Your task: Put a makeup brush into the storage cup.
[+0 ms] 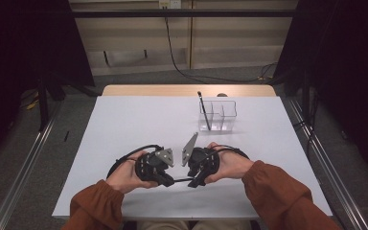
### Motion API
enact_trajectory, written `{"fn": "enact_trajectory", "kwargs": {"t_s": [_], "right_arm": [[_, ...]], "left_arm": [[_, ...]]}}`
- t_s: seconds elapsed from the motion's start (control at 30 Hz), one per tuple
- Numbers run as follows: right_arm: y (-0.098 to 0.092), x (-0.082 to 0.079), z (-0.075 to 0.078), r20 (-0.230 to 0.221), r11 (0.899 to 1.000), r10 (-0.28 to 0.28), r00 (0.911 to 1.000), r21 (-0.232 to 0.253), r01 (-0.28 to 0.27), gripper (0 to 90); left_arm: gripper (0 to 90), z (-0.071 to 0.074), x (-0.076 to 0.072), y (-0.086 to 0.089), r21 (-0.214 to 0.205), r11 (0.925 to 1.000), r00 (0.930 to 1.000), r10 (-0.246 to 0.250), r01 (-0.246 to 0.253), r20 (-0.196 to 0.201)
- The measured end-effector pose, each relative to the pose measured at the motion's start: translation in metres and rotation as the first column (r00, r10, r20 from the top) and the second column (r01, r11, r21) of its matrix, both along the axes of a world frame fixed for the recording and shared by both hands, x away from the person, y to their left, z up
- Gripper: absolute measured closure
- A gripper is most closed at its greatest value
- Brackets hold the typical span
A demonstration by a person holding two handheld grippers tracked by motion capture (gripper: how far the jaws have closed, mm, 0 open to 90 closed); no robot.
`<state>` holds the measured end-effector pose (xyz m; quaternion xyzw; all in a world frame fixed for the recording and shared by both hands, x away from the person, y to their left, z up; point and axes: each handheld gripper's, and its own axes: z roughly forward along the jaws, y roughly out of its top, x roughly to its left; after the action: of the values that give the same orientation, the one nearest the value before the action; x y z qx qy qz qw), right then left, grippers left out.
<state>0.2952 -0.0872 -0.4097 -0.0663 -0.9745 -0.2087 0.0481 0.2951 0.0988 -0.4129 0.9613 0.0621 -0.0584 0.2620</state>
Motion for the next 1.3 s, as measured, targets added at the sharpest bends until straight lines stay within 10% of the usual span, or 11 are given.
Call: {"fn": "enact_trajectory", "kwargs": {"t_s": [0.5, 1.3], "right_arm": [[-0.012, 0.002, -0.003, 0.029, 0.994, -0.100, 0.9946, 0.047, 0.098, 15.7], [-0.045, 0.003, 0.003, 0.033, 0.963, -0.214, 0.9762, 0.177, 0.205, 6.7]], "left_arm": [[84.2, 0.004, 0.001, 0.007, -0.012, 0.9997, 0.9995, 0.020, -0.020, -0.024], [84.2, 0.007, -0.001, 0.035, -0.051, 0.9948, 0.9959, 0.087, -0.088, -0.022]]}}
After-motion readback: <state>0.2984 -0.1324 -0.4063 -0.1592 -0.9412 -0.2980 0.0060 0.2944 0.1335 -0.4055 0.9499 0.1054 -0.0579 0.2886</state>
